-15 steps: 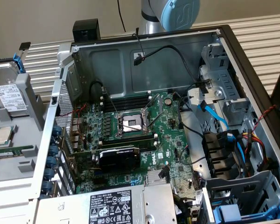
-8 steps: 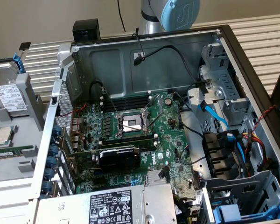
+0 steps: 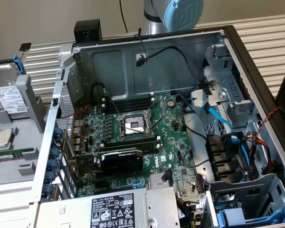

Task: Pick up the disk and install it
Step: 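Pick up the disk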

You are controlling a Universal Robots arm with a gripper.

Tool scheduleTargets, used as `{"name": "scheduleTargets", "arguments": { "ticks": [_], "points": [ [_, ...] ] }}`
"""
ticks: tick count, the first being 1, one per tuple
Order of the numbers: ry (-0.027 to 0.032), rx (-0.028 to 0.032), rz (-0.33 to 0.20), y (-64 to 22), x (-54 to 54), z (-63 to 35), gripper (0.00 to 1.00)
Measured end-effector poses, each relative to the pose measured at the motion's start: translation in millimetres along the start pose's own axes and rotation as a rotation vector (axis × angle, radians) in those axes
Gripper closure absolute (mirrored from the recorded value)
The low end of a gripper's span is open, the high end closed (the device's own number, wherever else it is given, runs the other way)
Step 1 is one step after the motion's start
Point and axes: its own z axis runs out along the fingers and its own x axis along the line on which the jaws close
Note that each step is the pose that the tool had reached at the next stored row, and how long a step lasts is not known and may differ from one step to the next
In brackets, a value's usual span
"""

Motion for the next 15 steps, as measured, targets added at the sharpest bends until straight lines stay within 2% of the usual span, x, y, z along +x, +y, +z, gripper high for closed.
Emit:
{"name": "scheduleTargets", "arguments": {
  "ticks": [2, 3, 4, 8, 9, 11, 13, 14, 15],
  "points": [
    [0.0023, 0.0002, -0.025, 0.8, -0.2, 0.5, 0.89],
    [0.0035, 0.0002, -0.037, 1.2, -0.2, 0.7, 0.83],
    [0.0047, 0.0001, -0.050, 1.6, -0.3, 0.9, 0.83],
    [0.0087, 0.0003, -0.103, 3.0, -0.4, 1.7, 0.58],
    [0.0093, 0.0005, -0.116, 3.3, -0.4, 2.0, 0.58],
    [0.0103, 0.0006, -0.140, 4.1, -0.5, 2.7, 0.46],
    [0.0110, 0.0007, -0.162, 4.8, -0.5, 3.6, 0.46],
    [0.0111, 0.0007, -0.171, 5.1, -0.5, 4.1, 0.40],
    [0.0111, 0.0008, -0.180, 5.5, -0.6, 4.7, 0.40]
  ]
}}
